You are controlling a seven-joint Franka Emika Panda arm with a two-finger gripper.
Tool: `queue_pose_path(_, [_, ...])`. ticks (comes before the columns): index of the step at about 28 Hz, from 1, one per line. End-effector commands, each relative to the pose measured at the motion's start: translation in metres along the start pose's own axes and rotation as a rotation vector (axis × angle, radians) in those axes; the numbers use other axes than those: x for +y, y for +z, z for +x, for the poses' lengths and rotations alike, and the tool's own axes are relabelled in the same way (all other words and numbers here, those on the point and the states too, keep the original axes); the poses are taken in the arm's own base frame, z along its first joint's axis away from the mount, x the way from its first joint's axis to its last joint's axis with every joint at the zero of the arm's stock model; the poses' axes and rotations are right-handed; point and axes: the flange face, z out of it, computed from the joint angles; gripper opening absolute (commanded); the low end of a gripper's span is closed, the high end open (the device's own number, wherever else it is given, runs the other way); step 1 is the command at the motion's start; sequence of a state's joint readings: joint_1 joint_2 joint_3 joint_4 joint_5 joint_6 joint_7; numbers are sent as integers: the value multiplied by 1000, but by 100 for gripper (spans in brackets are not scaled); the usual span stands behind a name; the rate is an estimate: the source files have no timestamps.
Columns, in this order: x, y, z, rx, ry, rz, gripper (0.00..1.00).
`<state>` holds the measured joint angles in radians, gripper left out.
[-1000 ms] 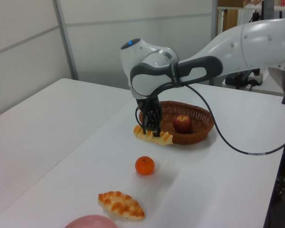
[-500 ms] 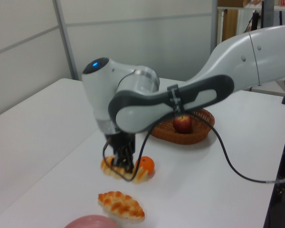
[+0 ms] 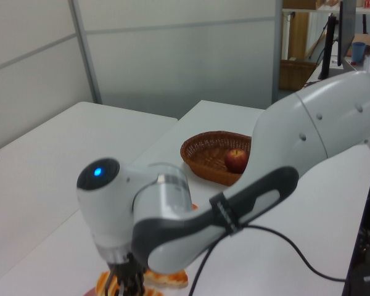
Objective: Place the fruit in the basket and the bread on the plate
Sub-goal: 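Carry the ridged roll to the pink plate and release it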
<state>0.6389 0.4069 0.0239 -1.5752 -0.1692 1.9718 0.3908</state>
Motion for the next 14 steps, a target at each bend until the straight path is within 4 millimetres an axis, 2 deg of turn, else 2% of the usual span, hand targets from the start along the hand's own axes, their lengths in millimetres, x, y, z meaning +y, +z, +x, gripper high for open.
queue_pose_path(1, [-22,9,-2,38,-7,-35,3])
queue_pose_path(2, [-36,10,-6,48,-14,-44,4])
queue_pose_path(3, [-41,10,-7,52,-12,-47,5])
queue_pose_path(6, [-44,13,-6,66,5,-52,7])
queue_pose_path(7, [-44,17,-4,70,8,-49,30])
queue_pose_path(9, [-44,16,-3,75,13,-43,57])
queue_pose_path(10, [-44,16,-3,74,17,-37,76])
queue_pose_path(11, [-44,16,-3,73,19,-35,100])
queue_pose_path(14, [-43,17,-3,71,21,-36,100])
